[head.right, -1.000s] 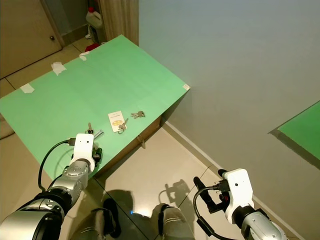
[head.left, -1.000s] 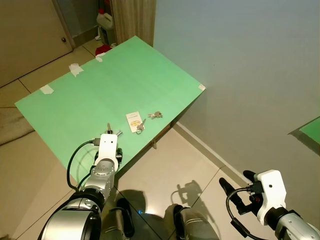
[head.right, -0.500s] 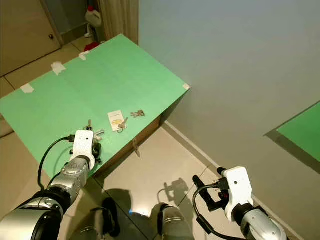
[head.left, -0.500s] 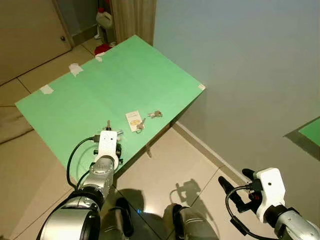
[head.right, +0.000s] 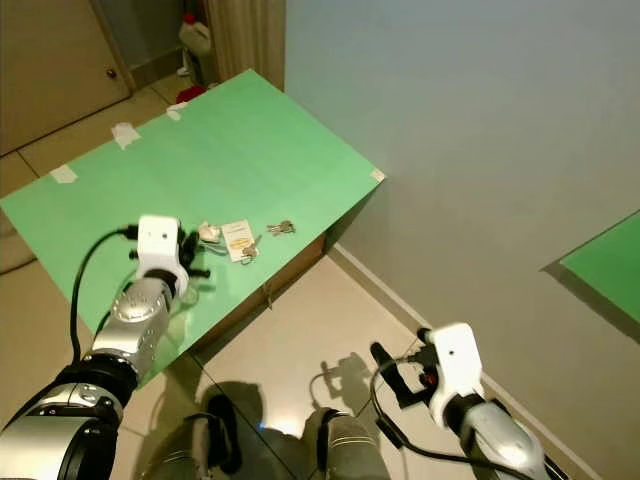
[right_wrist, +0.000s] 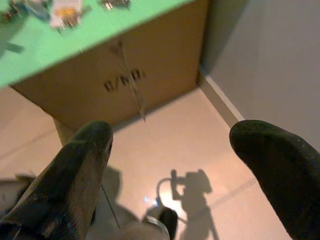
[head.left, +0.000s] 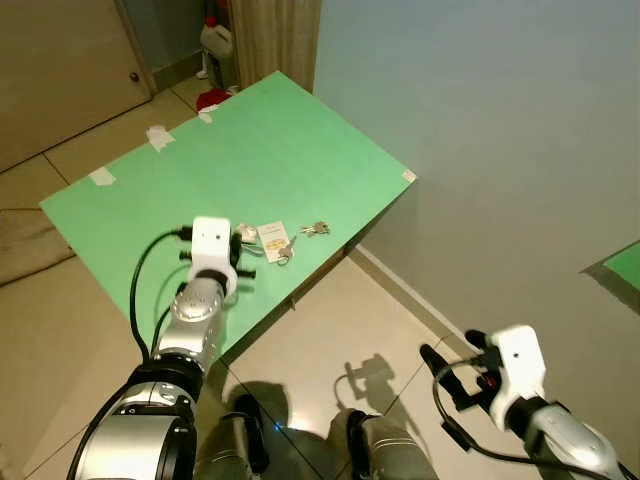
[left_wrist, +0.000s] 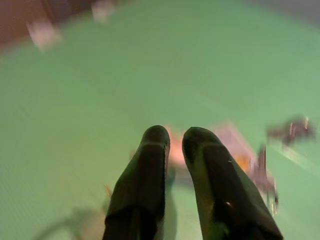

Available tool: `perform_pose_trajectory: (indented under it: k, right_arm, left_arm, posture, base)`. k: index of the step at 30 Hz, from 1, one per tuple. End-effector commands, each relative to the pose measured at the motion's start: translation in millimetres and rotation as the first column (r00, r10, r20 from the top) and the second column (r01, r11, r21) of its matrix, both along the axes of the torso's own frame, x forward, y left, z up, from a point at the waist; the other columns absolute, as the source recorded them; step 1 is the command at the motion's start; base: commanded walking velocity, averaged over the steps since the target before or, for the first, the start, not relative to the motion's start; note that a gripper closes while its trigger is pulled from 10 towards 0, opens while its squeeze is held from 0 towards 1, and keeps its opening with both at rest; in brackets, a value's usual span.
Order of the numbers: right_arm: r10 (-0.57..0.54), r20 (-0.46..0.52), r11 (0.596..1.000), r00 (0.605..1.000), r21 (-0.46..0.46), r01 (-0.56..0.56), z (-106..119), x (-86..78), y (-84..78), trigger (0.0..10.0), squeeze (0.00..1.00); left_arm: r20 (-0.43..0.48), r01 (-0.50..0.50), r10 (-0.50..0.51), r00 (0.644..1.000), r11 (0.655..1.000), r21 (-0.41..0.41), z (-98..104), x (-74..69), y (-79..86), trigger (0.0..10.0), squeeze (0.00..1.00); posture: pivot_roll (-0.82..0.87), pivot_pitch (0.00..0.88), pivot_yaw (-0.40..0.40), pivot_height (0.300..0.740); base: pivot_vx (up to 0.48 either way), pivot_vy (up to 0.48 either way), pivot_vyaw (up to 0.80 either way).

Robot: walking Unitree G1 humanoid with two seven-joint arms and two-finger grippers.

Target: Hang keys on a hook

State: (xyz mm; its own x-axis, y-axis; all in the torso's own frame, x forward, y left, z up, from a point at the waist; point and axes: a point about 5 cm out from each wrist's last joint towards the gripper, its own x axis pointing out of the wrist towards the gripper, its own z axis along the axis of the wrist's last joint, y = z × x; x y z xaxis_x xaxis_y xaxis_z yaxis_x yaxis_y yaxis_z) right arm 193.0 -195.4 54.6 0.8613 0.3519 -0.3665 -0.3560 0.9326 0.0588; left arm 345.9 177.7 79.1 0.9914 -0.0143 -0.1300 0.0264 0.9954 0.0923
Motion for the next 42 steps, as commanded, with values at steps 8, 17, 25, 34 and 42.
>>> perform_pose_trajectory:
  k: [8, 17, 25, 34, 42]
  right_arm:
    - [0.0, 0.02, 1.0, 1.0, 0.019, -0.001, -8.3, 19.7, 13.8, 10.0, 0.0]
    - [0.027, 0.055, 0.998, 0.998, 0.054, -0.03, -3.4, 29.1, 27.7, 10.0, 0.0]
    - [0.022, 0.062, 0.998, 0.998, 0.062, -0.026, -8.5, 35.3, 31.0, 10.0, 0.0]
    - [-0.068, 0.182, 0.997, 0.981, 0.052, 0.059, 5.8, 44.0, 16.3, 10.0, 0.0]
    - [-0.179, 0.345, 0.983, 0.921, 0.103, 0.152, 35.5, 53.4, 1.3, 10.0, 0.0]
  left_arm:
    - [0.002, -0.06, 0.06, 0.998, 0.992, 0.109, 9.7, 3.8, 28.6, 10.0, 0.15]
    - [0.005, -0.076, 0.076, 0.997, 0.987, 0.138, 0.4, -10.4, 42.5, 10.0, 1.0]
    - [0.016, -0.112, 0.111, 0.994, 0.992, 0.05, -25.3, -55.2, 30.9, 10.0, 1.0]
    - [0.223, -0.097, 0.09, 0.971, 0.995, 0.021, 9.0, -132.7, 12.8, 10.0, 1.0]
    - [0.274, 0.033, -0.054, 0.96, 0.996, 0.081, 26.7, -131.5, -3.2, 10.0, 1.0]
  posture:
    - [-0.3, 0.148, -0.004, 0.74]
    - [-0.31, 0.13, 0.032, 0.74]
    - [-0.25, 0.103, 0.047, 0.74]
    - [-0.19, 0.048, 0.055, 0.74]
    - [-0.17, 0.011, 0.069, 0.74]
  base:
    - [0.0, 0.0, 0.0]
    - [0.0, 0.0, 0.0]
    - [0.0, 0.0, 0.0]
    - [0.0, 0.0, 0.0]
    - [0.0, 0.0, 0.0]
